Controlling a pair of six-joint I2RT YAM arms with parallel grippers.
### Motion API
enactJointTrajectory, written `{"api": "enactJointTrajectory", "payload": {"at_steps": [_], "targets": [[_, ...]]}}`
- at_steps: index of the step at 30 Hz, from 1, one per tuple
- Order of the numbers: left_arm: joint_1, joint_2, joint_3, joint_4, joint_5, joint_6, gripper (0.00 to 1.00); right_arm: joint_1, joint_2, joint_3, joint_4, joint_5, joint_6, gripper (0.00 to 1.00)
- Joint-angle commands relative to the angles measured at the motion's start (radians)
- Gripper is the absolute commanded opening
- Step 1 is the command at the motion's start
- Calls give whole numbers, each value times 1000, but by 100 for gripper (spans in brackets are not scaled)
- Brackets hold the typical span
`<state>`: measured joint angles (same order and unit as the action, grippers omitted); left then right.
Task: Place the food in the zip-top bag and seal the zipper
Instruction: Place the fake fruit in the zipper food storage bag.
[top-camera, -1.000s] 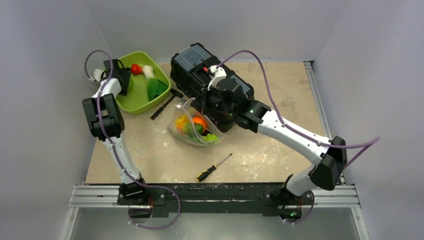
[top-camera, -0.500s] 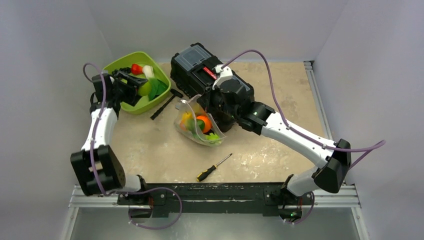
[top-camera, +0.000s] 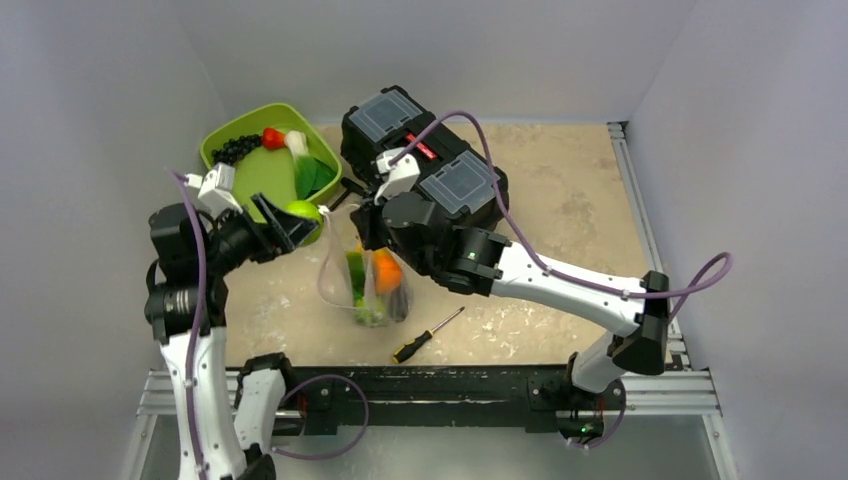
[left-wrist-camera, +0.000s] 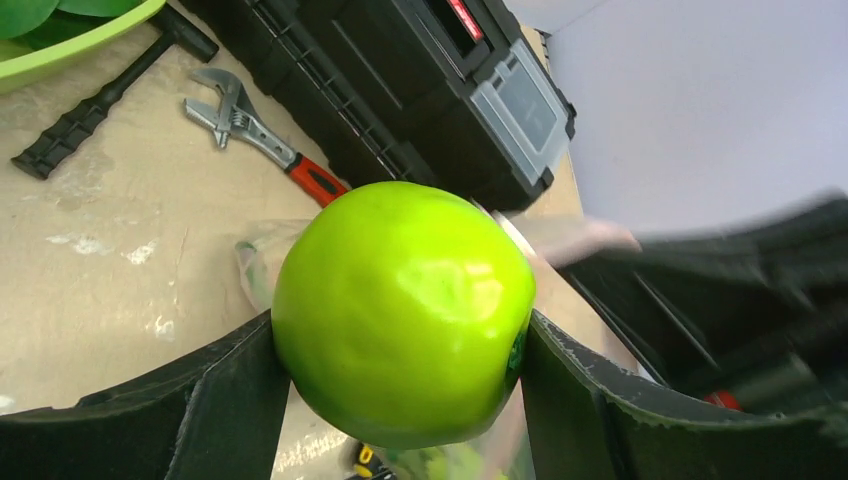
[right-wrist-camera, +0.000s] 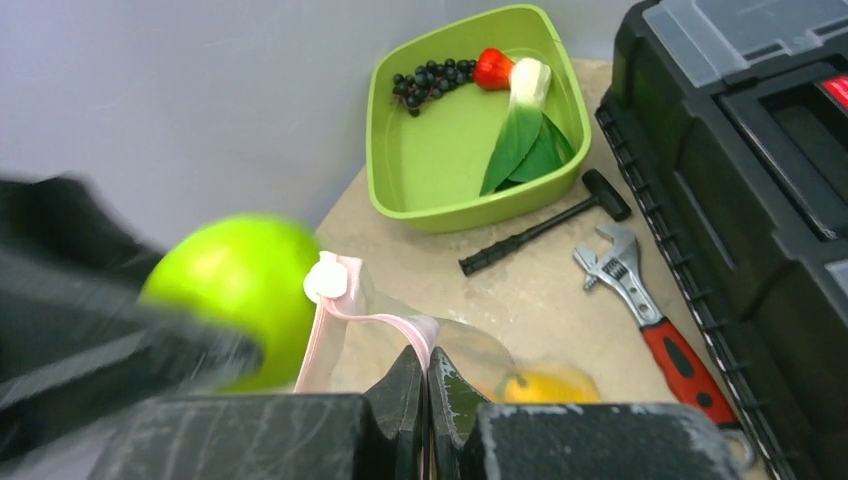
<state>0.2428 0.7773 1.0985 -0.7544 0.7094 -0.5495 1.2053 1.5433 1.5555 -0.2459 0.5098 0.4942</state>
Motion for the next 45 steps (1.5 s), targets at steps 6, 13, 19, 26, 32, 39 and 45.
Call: {"api": "enactJointTrajectory", "payload": {"at_steps": [6, 13, 19, 26, 32, 39, 45], "targets": [[-4, -246, -25, -201, 54, 43, 13, -8, 259, 213, 112, -157, -3, 0], [-8, -288, 47, -295, -125, 74, 7, -10, 280, 230, 118, -195, 11, 0], [-7, -264, -69, -239, -48, 34, 6, -13, 228, 213, 131, -210, 30, 0], [-8, -235, -123, -218, -61, 34, 23, -15, 162, 172, 170, -271, 59, 0], [-7, -225, -74, -195, -14, 52, 61, -18, 145, 153, 177, -293, 56, 0], [-7, -228, -47, -98, 106, 8, 92, -51, 140, 119, 184, -356, 43, 0], [-7, -215, -29, -145, 77, 45, 99, -94, 152, 117, 178, -446, 58, 0]]}}
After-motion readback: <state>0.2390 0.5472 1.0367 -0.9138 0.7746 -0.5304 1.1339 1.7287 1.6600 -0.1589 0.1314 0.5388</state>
